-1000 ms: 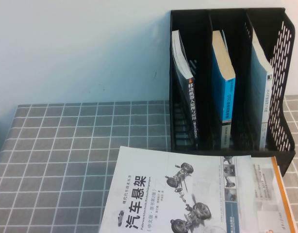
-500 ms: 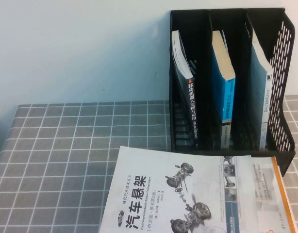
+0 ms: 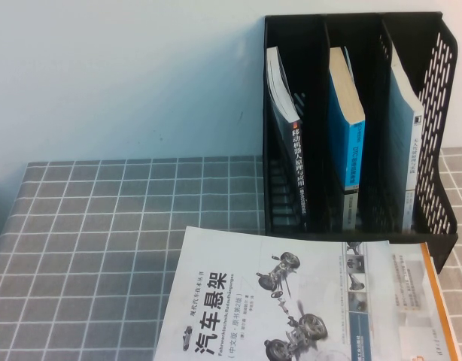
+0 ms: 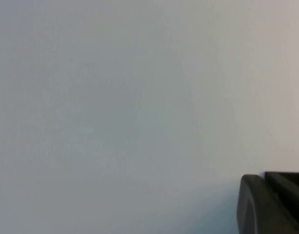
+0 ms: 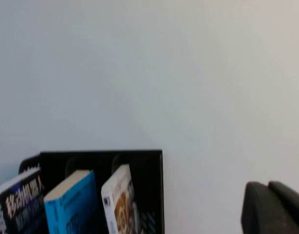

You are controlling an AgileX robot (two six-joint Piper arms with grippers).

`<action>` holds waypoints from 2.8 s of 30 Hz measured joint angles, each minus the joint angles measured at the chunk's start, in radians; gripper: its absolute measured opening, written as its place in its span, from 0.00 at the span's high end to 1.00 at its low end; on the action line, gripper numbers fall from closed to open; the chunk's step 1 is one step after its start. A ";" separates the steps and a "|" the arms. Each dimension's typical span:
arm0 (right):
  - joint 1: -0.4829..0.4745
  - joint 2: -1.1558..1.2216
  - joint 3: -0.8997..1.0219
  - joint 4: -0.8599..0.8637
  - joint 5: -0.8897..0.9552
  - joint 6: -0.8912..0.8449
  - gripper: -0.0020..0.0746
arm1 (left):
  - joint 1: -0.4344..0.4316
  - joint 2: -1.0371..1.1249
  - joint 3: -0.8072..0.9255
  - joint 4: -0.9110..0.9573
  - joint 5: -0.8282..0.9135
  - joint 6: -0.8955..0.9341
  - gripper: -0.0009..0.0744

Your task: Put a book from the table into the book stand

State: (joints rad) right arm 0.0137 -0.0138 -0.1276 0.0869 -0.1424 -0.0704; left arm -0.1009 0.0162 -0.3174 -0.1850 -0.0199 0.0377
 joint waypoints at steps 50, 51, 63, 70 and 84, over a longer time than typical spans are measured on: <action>0.000 1.393 -0.448 0.992 0.821 -0.994 0.98 | 0.079 1.524 -0.507 -1.273 1.174 0.803 0.40; 0.000 1.396 -0.442 0.994 0.819 -1.002 0.98 | 0.099 1.531 -0.520 -1.262 1.174 0.801 0.39; 0.000 1.413 -0.403 1.110 0.813 -1.139 0.98 | 0.205 1.545 -0.535 -0.987 1.165 0.754 0.38; 0.000 1.413 -0.403 1.143 0.813 -1.192 0.98 | 0.205 1.614 -0.539 -0.951 1.144 0.749 0.38; 0.000 1.413 -0.403 1.149 0.813 -1.211 0.98 | 0.205 1.882 -0.540 -1.120 1.167 0.850 0.35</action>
State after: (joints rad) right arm 0.0137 1.3994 -0.5301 1.2361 0.6702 -1.2811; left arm 0.1046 1.8984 -0.8574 -1.3054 1.1470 0.8877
